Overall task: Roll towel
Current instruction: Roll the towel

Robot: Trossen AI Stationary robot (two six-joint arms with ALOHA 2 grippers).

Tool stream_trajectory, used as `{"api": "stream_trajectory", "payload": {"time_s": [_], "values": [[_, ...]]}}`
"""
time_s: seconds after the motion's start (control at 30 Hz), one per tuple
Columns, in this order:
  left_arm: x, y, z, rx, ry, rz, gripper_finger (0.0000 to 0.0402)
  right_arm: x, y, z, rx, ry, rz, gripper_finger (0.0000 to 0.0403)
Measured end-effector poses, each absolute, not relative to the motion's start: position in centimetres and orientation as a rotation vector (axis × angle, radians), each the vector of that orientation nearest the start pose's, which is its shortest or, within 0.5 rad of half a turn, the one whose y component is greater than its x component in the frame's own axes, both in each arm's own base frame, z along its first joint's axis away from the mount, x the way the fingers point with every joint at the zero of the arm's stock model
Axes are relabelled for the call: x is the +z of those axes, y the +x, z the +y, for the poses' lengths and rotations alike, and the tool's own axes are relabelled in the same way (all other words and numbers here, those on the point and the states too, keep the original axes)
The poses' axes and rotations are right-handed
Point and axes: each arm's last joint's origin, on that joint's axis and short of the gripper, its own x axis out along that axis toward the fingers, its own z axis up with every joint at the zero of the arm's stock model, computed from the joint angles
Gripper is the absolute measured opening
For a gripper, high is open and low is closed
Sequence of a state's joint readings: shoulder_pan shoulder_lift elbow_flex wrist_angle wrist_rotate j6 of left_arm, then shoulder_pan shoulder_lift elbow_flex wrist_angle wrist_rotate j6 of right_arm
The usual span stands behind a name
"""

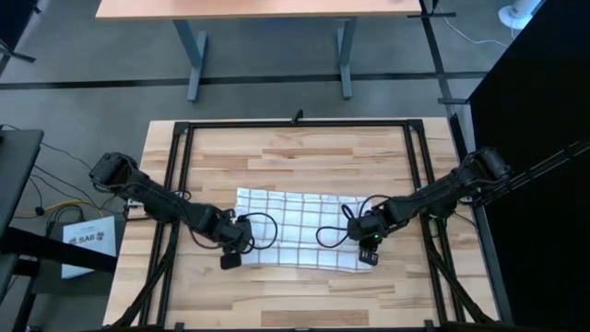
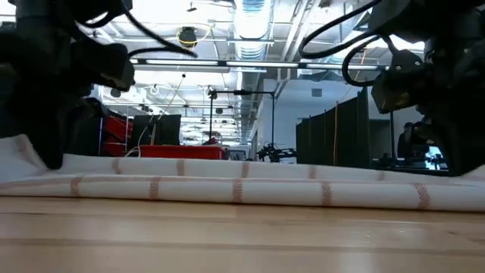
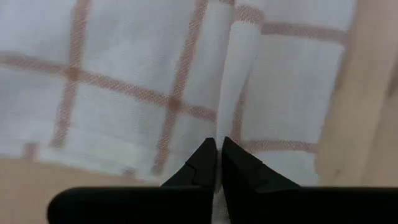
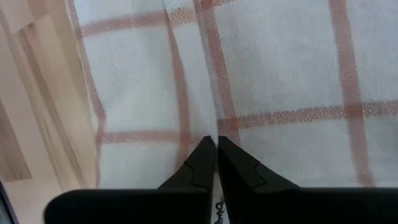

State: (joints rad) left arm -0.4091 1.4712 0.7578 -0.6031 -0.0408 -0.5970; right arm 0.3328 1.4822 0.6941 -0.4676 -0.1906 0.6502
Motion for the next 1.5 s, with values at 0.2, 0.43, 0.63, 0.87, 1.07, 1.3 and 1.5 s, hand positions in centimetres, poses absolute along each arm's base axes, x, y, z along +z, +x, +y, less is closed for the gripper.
{"api": "stream_trajectory", "payload": {"time_s": [0.2,0.43,0.63,0.87,1.07,1.3,1.5], "values": [[17.6,23.1,-9.1,0.059,-0.177,1.321,0.0067,15.7,22.5,8.2,0.032,0.448,1.357,0.0079],[21.2,23.8,-9.2,0.108,-0.06,1.326,0.0099,19.2,21.7,9.0,0.104,0.394,1.318,0.0112],[24.2,23.9,-11.9,0.022,0.081,1.227,0.0094,21.9,22.1,13.5,0.243,0.261,1.21,0.0112],[24.0,22.3,-16.0,-0.036,0.186,1.166,0.0079,19.6,23.9,18.6,0.198,0.141,1.301,0.0112],[20.6,23.2,-18.6,-0.018,0.188,1.208,0.0068,16.6,25.8,19.2,0.123,0.018,1.458,0.0112],[17.9,23.3,-19.7,0.06,0.182,1.28,0.0066,17.1,27.2,18.8,0.131,0.026,1.423,0.0112],[17.5,23.4,-19.9,0.102,0.225,1.249,0.0066,16.8,27.7,18.9,0.156,0.033,1.374,0.0112]]}}
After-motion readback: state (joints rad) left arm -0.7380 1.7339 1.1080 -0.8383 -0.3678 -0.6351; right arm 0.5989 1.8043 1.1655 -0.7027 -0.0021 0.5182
